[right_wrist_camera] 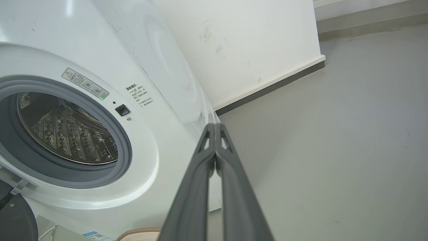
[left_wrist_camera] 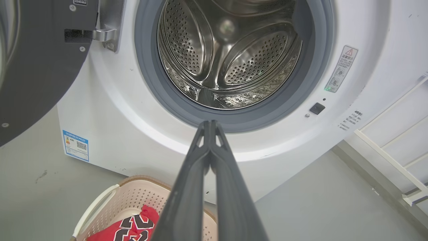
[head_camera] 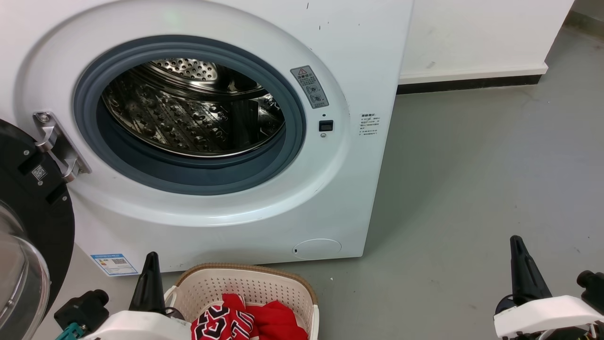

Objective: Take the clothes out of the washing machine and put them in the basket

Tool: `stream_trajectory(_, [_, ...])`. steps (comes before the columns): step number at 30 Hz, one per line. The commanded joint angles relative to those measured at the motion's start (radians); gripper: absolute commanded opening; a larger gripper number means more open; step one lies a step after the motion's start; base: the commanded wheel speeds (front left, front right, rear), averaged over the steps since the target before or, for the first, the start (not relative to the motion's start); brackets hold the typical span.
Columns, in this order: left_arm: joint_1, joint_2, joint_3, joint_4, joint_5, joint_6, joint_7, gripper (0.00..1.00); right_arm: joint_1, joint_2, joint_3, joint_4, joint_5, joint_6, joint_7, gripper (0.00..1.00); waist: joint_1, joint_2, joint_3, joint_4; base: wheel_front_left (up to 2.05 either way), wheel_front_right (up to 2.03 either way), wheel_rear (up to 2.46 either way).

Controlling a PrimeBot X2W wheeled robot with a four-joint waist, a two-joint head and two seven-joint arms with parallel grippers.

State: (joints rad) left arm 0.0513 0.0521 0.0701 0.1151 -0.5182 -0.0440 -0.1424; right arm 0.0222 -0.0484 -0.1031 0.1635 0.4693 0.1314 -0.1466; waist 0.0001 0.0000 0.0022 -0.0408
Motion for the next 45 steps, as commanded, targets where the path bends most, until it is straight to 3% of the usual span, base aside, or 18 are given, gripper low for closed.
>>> stream_trajectory(1, [-0.032,0.002,0.004,-0.008,-0.037,-0.005,0.007,0.0,-0.027,-0.001,-0.001,-0.009,0.04,0.0,0.008,0.0,-0.0001,0.0,0.0,0.0,0.0,0.0,0.0])
stream_trajectory(45, [-0.109,0.0,0.027,0.069,-0.626,-0.053,0.147,0.0,-0.092,-0.002,-0.006,0.041,0.655,-0.001,0.149,0.0,-0.0001,0.0,0.0,0.018,0.0,0.0,0.0])
